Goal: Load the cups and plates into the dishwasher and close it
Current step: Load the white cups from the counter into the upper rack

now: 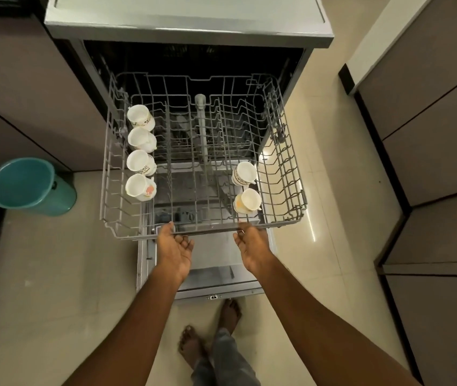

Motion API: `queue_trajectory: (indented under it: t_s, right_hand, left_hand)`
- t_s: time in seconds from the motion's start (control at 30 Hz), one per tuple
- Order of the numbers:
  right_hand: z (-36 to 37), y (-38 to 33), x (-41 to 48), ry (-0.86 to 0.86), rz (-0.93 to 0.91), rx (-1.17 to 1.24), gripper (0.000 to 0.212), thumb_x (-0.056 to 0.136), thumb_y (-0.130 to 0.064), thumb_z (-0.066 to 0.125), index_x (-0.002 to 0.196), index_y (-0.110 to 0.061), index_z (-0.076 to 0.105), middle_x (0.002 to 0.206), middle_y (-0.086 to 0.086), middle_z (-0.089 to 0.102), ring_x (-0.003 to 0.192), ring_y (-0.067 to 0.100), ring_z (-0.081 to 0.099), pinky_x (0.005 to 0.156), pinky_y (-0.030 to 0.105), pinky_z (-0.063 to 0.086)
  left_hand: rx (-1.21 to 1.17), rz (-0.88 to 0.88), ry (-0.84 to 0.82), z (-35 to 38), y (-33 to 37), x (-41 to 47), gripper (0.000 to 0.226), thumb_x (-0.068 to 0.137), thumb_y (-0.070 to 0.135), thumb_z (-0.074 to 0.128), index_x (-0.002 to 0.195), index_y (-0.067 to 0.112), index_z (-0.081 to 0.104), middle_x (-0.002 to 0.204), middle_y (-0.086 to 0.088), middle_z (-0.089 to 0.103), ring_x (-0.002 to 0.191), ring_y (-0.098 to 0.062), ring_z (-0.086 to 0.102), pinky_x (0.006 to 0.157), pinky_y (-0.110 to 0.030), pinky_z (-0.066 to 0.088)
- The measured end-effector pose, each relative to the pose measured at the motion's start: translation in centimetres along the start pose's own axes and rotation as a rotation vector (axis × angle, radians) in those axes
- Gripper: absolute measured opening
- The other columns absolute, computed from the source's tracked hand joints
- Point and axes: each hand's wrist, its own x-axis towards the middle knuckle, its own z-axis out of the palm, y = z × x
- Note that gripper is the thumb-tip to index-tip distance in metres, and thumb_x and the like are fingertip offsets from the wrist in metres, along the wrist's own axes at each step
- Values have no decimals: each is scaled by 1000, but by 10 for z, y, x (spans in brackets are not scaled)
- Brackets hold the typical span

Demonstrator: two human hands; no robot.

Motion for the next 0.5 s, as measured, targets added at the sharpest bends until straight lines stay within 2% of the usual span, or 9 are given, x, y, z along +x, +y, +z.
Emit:
queue_trajectory:
  t_s: [0.1,0.2,0.37,0.5]
  right_hand:
    - [1,0,2,31,1,94,14,91,4,56,86,-10,55,74,5,55,65,12,51,67,24,47]
    - [3,-4,3,38,8,169,19,89,9,52,84,-9,54,74,6,54,66,14,52,66,23,46]
    - [15,-31,9,-65,-46,76,25,85,16,46,92,-6,53,73,6,50,65,13,48,64,24,43]
    - [38,-61,27,-123,-87,-3,25,86,17,46,90,-6,55,74,6,51,65,13,48,66,24,43]
  left_hand:
    - [-57,17,72,12,-2,-1,18,96,30,45,86,15,50,63,1,31,55,-11,33,59,-25,38]
    - [-101,26,98,20,-4,0,20,94,29,46,81,14,50,63,1,33,56,-12,35,60,-26,39]
    - [-88,120,24,34,8,9,26,97,29,42,74,21,51,53,5,38,54,-10,37,59,-25,42]
    - [-68,94,-42,58,40,29,29,96,36,41,71,22,39,63,1,34,60,-13,36,67,-27,41]
